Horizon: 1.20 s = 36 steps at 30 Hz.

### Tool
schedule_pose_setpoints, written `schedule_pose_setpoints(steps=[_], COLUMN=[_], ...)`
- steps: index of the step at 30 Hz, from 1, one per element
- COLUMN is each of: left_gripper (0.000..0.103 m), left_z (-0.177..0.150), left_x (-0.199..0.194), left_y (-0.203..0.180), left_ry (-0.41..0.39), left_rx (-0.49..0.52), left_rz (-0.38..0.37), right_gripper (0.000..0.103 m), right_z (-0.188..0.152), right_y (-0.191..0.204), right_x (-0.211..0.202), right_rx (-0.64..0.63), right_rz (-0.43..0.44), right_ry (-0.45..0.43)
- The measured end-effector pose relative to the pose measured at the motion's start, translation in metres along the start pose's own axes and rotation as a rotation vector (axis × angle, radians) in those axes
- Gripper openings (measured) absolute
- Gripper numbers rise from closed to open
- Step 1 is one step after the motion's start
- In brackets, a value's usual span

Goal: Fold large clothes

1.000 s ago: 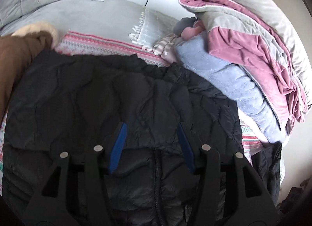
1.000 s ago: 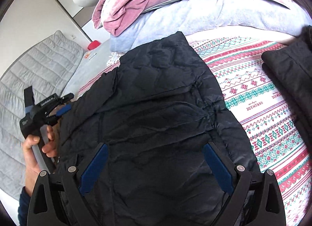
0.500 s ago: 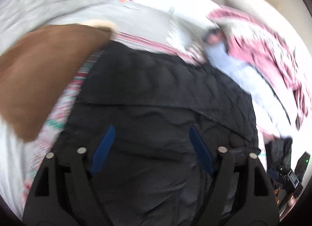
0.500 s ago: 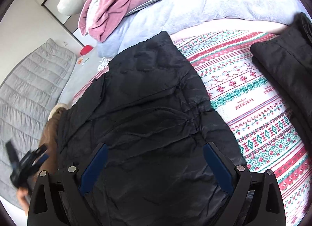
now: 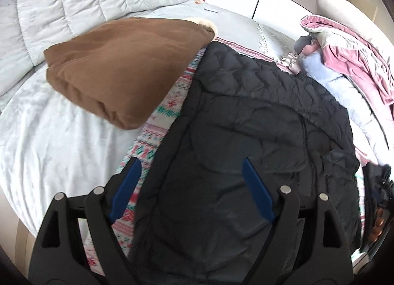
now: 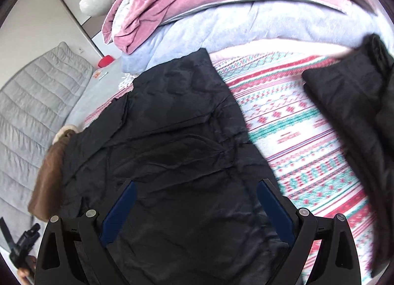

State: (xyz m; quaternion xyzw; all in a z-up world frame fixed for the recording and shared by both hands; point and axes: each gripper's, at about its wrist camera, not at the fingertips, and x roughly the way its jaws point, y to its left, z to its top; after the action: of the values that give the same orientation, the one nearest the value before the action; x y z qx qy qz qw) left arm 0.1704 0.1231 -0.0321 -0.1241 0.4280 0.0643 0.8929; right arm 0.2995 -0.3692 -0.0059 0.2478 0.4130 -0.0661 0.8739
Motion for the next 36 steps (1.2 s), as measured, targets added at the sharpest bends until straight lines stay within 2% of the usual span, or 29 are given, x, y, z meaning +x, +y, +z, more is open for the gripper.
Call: schedule_pose_setpoints(steps=[6,10,17,22,25,28,30,33,36], left_gripper=[0.084,0.084,0.084,0.084,0.084,0.084,0.084,0.084,0.083], left_z=[-0.024,-0.038,-0.057,-0.069,-0.075,-0.080,-0.084,-0.087,-0.088], left_x=[-0.004,-0.008,-0.019,-0.019,-0.020,-0.023,-0.023,-0.019,-0.018], left_y=[0.030,0.048,0.079,0.089,0.091,0.092,0.092,0.093,0.091], left_ry=[0.029,0.049,0.071,0.109,0.125,0.118,0.123,0.133,0.143], left_rx=[-0.043,-0.061,-0.115,-0.143,-0.136,-0.129,-0.126,-0.131,-0.144], left_rz=[0.004,-0.012,-0.058,-0.087,-0.112,-0.117,-0.131,-0.145,-0.169], right_gripper=[0.099,0.099,0.099,0.099,0.098,0.085,0.070,0.058,0.054], right_z=[-0.014,-0.027,-0.050,-0.067,-0.079,-0.090,-0.097,-0.105,-0.111], right_y=[-0.030,-0.056,-0.101,-0.110,-0.109,-0.105,-0.105,-0.107,-0.109], right_x=[-0.022,-0.033,-0.047,-0.045,-0.042,-0.039,-0.036,-0.031,-0.030], right_rx=[-0.042,-0.056,0.072,0.117,0.103,0.093,0.107,0.121,0.135], right_rz=[-0.039,-0.081,-0.008,0.023,0.023,0.033,0.050,0.048,0.054], right_ry=[-0.030,-0.010,0.044,0.094,0.129,0.157,0.185,0.216,0.227])
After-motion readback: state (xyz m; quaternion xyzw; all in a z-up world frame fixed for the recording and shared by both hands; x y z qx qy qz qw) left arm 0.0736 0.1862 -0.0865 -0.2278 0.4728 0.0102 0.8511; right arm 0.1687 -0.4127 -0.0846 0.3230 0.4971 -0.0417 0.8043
